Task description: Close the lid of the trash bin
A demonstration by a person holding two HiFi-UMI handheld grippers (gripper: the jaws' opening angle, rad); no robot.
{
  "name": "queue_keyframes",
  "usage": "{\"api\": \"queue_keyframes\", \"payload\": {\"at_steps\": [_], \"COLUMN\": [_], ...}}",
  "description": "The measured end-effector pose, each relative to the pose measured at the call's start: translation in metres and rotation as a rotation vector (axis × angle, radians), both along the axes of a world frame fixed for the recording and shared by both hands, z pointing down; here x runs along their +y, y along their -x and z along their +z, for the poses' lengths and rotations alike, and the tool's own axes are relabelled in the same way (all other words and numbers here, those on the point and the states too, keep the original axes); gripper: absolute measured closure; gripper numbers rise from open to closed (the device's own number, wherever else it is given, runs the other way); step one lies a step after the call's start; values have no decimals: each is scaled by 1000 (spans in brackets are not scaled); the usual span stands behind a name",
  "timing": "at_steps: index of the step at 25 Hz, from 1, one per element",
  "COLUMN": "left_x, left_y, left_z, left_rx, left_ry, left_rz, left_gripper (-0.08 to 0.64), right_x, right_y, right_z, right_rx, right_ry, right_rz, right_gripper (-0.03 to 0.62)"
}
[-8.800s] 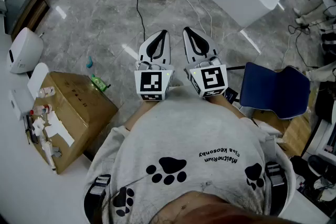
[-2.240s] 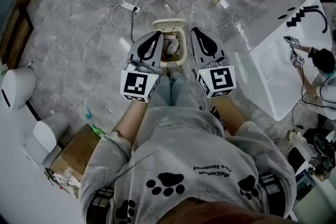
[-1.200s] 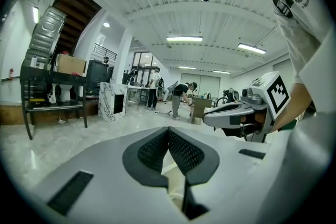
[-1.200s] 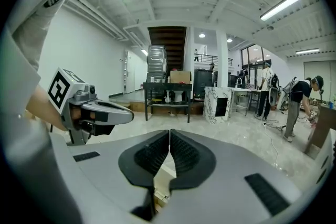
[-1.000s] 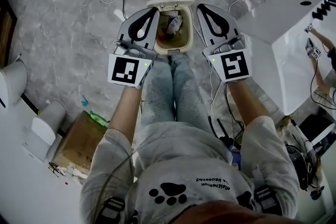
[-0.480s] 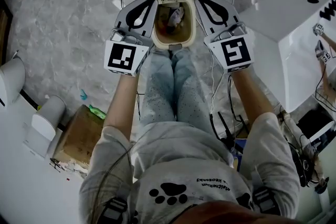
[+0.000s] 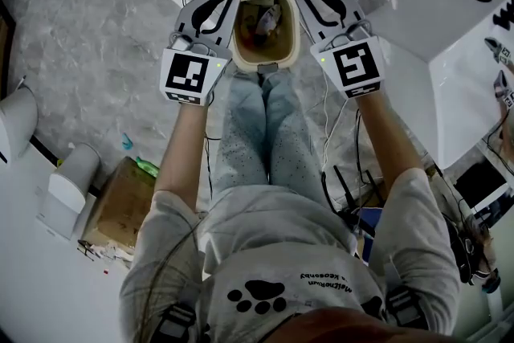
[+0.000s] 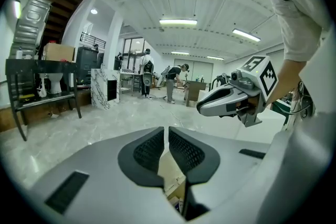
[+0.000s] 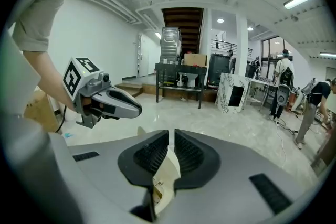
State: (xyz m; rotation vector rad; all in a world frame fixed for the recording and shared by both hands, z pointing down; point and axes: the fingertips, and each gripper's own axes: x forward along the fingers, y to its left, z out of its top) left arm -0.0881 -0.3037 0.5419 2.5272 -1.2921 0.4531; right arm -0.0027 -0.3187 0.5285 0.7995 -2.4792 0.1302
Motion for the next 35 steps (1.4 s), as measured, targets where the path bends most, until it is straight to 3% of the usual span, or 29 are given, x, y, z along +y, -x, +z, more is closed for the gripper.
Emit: {"api": "queue_keyframes", "payload": {"at_steps": [5,7,8,9,11,19,24,35], "left_x": [1,0,0,-1,-2,-9,-13,-7], "left_y": [1,1,2,2,2,4,8,6], "left_z": [10,13,15,16,20,42,51,58], "left_rx": [-4,-6,-5,-2,5,-34,-19,-32], "left_ry": [26,31,34,39,58,102,131,145], "left_rz": [22,27,29,32,38,52,50,79], "left_gripper": [538,537,535,521,405,396,396,413], "right_x": [-1,-1,-1,-2,-5,-9,-10,-8], "right_y": [-1,-2,-2,-2,-3,-5,-5,-4], "right_z": [10,16,19,21,26,56,69,73], "right_rx": [17,18,21,28,48,103,119,191], "right_ry": [11,31,40,44,47,101,137,80], "right_rz": [-23,-35,-39,-42,-49,-96,-114,-177], "right_gripper": [551,467,463,462,454,445,445,480]}}
